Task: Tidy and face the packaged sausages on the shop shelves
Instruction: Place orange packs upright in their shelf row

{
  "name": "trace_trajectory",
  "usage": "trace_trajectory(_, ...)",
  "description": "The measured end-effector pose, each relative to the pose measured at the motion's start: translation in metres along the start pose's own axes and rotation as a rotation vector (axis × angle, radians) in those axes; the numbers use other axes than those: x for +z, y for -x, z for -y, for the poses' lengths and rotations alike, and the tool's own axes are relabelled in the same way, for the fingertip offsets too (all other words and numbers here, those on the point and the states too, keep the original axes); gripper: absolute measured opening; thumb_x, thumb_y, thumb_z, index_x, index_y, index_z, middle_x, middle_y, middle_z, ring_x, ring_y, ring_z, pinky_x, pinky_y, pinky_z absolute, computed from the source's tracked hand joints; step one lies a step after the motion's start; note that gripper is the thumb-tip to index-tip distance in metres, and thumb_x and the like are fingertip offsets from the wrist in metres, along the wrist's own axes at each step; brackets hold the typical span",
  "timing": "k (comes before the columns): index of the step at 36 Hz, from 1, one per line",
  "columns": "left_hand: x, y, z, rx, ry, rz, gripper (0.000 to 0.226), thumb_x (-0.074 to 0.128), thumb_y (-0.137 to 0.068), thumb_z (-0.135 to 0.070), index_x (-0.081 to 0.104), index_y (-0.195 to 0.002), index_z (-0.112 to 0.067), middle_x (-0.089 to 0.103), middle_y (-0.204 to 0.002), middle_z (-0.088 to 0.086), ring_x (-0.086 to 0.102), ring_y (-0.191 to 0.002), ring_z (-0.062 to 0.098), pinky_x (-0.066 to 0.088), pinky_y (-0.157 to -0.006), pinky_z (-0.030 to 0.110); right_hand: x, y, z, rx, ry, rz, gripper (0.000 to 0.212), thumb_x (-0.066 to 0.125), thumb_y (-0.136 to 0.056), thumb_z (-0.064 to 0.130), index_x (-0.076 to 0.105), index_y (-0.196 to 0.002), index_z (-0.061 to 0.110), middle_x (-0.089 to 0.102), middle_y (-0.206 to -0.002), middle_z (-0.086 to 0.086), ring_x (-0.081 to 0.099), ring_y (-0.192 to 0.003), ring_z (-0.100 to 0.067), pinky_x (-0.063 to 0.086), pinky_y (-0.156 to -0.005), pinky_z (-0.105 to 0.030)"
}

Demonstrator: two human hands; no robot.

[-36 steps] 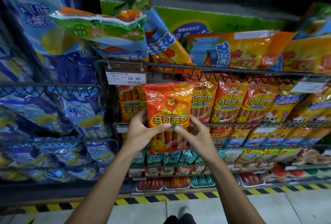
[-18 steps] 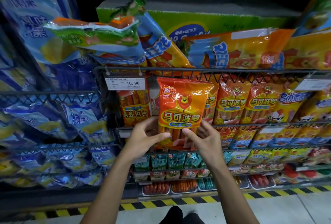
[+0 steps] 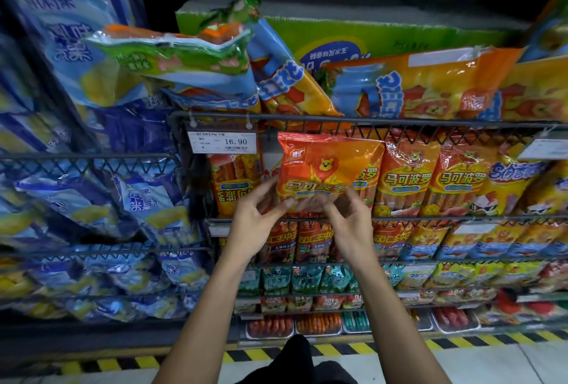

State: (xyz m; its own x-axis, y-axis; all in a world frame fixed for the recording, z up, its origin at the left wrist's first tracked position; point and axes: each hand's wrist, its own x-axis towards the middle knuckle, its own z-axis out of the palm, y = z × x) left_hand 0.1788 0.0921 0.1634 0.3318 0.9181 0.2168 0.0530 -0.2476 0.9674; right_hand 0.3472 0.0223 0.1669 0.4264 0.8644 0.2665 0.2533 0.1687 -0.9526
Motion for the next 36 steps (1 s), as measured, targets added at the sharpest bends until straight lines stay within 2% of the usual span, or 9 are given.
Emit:
trace_trajectory(5,0.005,-0.004,0.01,-0.011,-0.04,0.008,0.051,0.072,-0.095,-0.021,0.057,-0.145,-0.018,0.067,-0.137,-0.01,0.059,-0.13,0.006,0.046,-0.113,0.044,0.005,-0.004,-0.008,0.042,0.014,-0.019,0.021,0.062,-0.1,0.005,0.053,-0.097,0.023,0.061,-0.075,0.028,0.058,-0.079,0.02,0.04,-0.081,-0.003)
trace_trajectory(8,0.005,-0.009,0.018,-0.023,-0.059,0.023,0.051,0.07,-0.097,-0.028,0.056,-0.146,-0.021,0.064,-0.14,-0.01,0.057,-0.133,0.009,0.045,-0.114,0.048,0.007,-0.006,-0.019,0.079,0.008,-0.026,0.023,0.064,-0.1,0.02,0.055,-0.121,0.017,0.059,-0.114,0.017,0.055,-0.111,0.007,0.04,-0.102,-0.017)
trace_trajectory(10,0.004,-0.012,0.021,-0.033,-0.065,0.039,0.048,0.068,-0.099,-0.026,0.056,-0.145,-0.021,0.065,-0.14,-0.01,0.057,-0.132,0.009,0.046,-0.114,0.044,0.008,-0.007,-0.021,0.127,0.035,-0.012,0.054,0.062,-0.102,0.024,0.043,-0.15,0.008,0.04,-0.147,0.013,0.034,-0.139,-0.003,0.031,-0.113,-0.021)
trace_trajectory(14,0.005,-0.011,0.025,-0.073,-0.111,0.081,0.036,0.062,-0.103,-0.021,0.058,-0.138,-0.03,0.067,-0.131,-0.017,0.06,-0.125,0.0,0.048,-0.106,0.023,0.007,-0.01,-0.027,0.14,0.087,0.049,0.061,0.054,-0.105,0.027,0.029,-0.158,0.008,0.03,-0.147,0.02,0.023,-0.14,0.002,0.024,-0.112,-0.014)
trace_trajectory(17,0.007,-0.013,0.033,-0.12,-0.216,0.087,0.035,0.056,-0.106,-0.025,0.056,-0.14,-0.028,0.066,-0.127,-0.016,0.061,-0.123,0.006,0.048,-0.105,0.027,0.009,-0.012,-0.029,0.16,0.134,0.08,0.06,0.048,-0.107,0.035,0.029,-0.159,0.014,0.029,-0.159,0.013,0.02,-0.15,-0.005,0.022,-0.12,-0.023)
trace_trajectory(24,0.008,-0.012,0.037,-0.095,-0.411,-0.065,0.037,0.06,-0.104,-0.023,0.06,-0.141,-0.018,0.069,-0.128,-0.006,0.06,-0.111,0.0,0.039,-0.084,-0.005,0.013,-0.015,-0.037,0.056,0.198,-0.092,0.034,0.059,-0.103,0.027,0.062,-0.136,0.019,0.065,-0.115,0.024,0.063,-0.111,0.001,0.05,-0.101,-0.023)
trace_trajectory(28,0.007,0.001,0.039,0.082,-0.503,-0.244,0.045,0.061,-0.101,-0.014,0.056,-0.146,-0.017,0.064,-0.137,0.0,0.062,-0.123,0.012,0.052,-0.104,0.027,0.015,0.0,-0.039,-0.093,0.231,-0.28,0.041,0.061,-0.103,0.014,0.057,-0.144,0.017,0.065,-0.134,0.011,0.058,-0.126,-0.002,0.048,-0.106,-0.022)
trace_trajectory(31,0.017,0.011,0.037,0.401,-0.527,-0.309,0.041,0.057,-0.1,-0.003,0.06,-0.14,-0.009,0.053,-0.148,0.005,0.046,-0.141,0.012,0.039,-0.117,0.025,0.018,0.006,-0.05,-0.175,0.345,-0.253,0.045,0.059,-0.103,0.013,0.052,-0.148,0.017,0.055,-0.148,0.007,0.047,-0.141,-0.007,0.041,-0.116,-0.032)
trace_trajectory(36,0.036,0.006,0.038,0.593,-0.678,-0.057,0.054,0.058,-0.1,-0.001,0.047,-0.152,-0.012,0.034,-0.165,0.006,0.023,-0.156,0.027,0.022,-0.127,0.04,0.023,0.004,-0.061,-0.321,0.494,-0.187,0.049,0.057,-0.103,0.007,0.048,-0.151,0.013,0.036,-0.163,0.001,0.023,-0.155,-0.018,0.023,-0.126,-0.045)
